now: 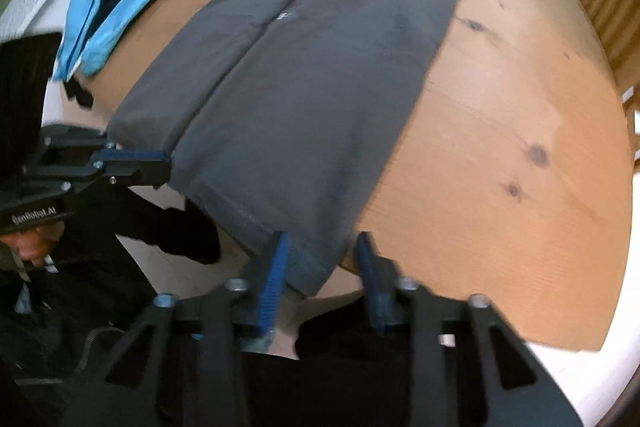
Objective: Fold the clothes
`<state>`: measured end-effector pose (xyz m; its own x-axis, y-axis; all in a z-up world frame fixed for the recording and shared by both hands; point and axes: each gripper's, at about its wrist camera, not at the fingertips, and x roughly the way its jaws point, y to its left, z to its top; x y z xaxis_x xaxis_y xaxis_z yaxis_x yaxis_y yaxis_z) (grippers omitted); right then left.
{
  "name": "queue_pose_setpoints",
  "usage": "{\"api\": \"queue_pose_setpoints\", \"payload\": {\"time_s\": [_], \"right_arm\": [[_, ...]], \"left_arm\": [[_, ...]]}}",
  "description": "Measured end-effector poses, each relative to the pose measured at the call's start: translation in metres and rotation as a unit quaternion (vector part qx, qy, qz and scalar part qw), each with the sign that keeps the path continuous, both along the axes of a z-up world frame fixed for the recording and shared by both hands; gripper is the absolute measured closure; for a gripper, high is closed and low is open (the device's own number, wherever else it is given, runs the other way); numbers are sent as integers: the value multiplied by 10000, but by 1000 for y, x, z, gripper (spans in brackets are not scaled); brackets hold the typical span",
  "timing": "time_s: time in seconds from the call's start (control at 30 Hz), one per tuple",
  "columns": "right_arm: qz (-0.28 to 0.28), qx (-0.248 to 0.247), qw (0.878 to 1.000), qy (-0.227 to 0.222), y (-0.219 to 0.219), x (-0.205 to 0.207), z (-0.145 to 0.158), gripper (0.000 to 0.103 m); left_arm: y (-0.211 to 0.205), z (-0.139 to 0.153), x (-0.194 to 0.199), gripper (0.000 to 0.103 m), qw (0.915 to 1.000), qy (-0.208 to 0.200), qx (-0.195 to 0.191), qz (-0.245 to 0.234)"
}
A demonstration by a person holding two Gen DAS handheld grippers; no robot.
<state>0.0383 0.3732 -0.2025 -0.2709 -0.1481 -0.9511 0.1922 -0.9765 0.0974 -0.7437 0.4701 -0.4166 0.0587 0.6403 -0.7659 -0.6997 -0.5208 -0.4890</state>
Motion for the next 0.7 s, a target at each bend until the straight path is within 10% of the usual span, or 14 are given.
{"api": "queue_pose_setpoints", "payload": {"time_s": [0.3, 0.5, 0.7], "right_arm": [[135, 299, 9995, -16, 16, 6, 12, 99], [12, 412, 9973, -604, 22, 11, 2, 89], [260, 400, 9964, 703, -1, -21, 34, 89]], "left_arm": [[7, 9, 15, 103, 9992, -13, 285, -281], [-11, 0, 13, 103, 9987, -62, -237, -445], [-17, 35, -1, 103, 9873, 1315, -670, -593]]}}
